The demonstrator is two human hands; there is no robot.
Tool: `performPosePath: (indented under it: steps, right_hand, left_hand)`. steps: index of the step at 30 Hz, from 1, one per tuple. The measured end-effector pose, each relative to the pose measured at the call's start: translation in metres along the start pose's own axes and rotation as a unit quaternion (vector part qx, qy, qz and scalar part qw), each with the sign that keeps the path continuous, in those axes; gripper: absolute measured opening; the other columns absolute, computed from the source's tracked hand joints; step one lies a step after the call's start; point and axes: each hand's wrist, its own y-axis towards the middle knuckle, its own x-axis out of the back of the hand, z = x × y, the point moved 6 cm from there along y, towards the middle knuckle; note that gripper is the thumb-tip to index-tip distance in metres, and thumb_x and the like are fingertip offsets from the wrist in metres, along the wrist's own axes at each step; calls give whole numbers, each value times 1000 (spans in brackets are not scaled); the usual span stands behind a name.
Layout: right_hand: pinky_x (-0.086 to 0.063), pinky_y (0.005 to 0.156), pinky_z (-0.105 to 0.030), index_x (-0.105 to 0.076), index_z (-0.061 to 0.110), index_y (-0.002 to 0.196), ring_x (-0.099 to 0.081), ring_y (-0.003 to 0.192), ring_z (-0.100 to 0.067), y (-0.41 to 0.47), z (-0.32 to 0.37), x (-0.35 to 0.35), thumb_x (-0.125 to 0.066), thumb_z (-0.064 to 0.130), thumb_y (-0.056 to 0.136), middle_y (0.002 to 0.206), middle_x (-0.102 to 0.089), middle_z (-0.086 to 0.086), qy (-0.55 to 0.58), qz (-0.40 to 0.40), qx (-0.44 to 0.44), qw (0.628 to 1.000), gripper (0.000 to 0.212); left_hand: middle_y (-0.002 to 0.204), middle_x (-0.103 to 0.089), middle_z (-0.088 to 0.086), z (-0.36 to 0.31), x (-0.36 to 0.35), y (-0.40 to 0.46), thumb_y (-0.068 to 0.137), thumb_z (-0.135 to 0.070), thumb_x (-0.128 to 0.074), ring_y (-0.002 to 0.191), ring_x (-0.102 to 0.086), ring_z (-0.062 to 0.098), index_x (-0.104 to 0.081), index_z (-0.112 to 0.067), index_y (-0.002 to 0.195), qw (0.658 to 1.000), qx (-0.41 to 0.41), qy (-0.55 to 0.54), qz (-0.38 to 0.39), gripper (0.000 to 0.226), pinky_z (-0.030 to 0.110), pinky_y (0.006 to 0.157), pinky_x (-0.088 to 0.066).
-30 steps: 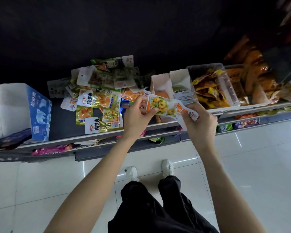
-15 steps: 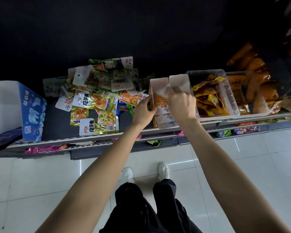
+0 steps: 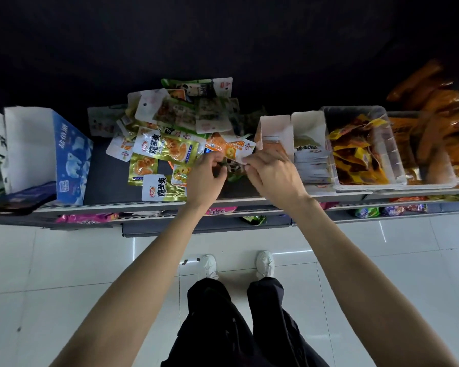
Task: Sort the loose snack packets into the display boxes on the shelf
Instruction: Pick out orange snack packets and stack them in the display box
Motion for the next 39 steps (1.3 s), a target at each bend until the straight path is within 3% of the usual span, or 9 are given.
performPosePath:
  steps: [3,7,10,18,21,24,29,34,39]
  right_hand:
    - [-54,66,-36,-66,9,102,-66,88,-30,19,27,-34,-49,15,92,96,-69,-12,13,69,-49,996,20]
    - [-31,109,-47,-43,5,132,-39,127,-37,45,13,-101,-48,10,92,137,-43,-20,-72,199,-136,968,41]
    - [-26,110,-50,-28,10,139,-31,129,-44,51,2,-123,-50,7,90,141,-29,-26,-90,223,-207,948,53]
    - [-42,62,-31,-50,9,120,-66,83,-26,42,25,-87,-51,8,91,96,-66,-9,-201,203,-114,952,30]
    - [-47,52,-23,-67,15,80,-63,50,-18,45,35,-36,-69,12,70,57,-63,-1,-220,91,-107,965,10]
    - [-45,46,-23,-69,12,73,-60,45,-23,39,33,7,-65,8,69,52,-62,-5,-94,-56,-76,991,6]
    - [-36,46,-12,-70,15,101,-51,44,-13,14,9,51,-60,16,87,74,-70,-7,190,-40,-127,973,17]
    - [-57,73,-26,-58,13,115,-69,82,-13,-29,-22,68,-68,12,84,94,-70,-2,457,3,-291,840,32]
    - [-59,74,-31,-55,9,112,-69,92,-8,-70,-46,78,-65,15,87,108,-69,-4,420,-6,-313,852,28]
  left_hand:
    - [115,-63,2,38,22,-8,89,-21,-59,105,-57,21,-61,-16,114,992,-20,119,-28,26,33,89,-47]
    - [137,-49,3,70,19,-4,93,-26,-50,121,-46,26,-49,-19,132,962,-39,255,87,40,41,94,-43]
    - [149,-31,-3,81,18,-4,96,-31,-43,132,-35,22,-37,-22,140,935,-52,313,158,45,42,101,-39]
    - [149,-34,-3,78,26,-6,94,-32,-47,131,-39,23,-39,-24,139,947,-40,281,152,46,40,103,-36]
    - [140,-44,1,57,40,-2,90,-33,-56,125,-44,23,-44,-21,134,971,-54,222,74,48,38,103,-38]
    - [143,-41,4,18,56,2,87,-35,-61,131,-37,23,-38,-15,140,980,-101,168,17,61,35,110,-30]
    - [136,-47,-2,-45,69,1,85,-34,-65,129,-35,16,-47,-25,134,978,-135,64,145,52,26,106,-23]
    - [102,-57,-12,-75,62,-5,86,-23,-66,95,-52,8,-62,-13,114,954,-67,-65,285,30,20,82,-41]
    - [89,-59,-25,-106,28,4,85,-26,-67,80,-54,-10,-65,-26,97,941,-142,-54,302,12,6,66,-40]
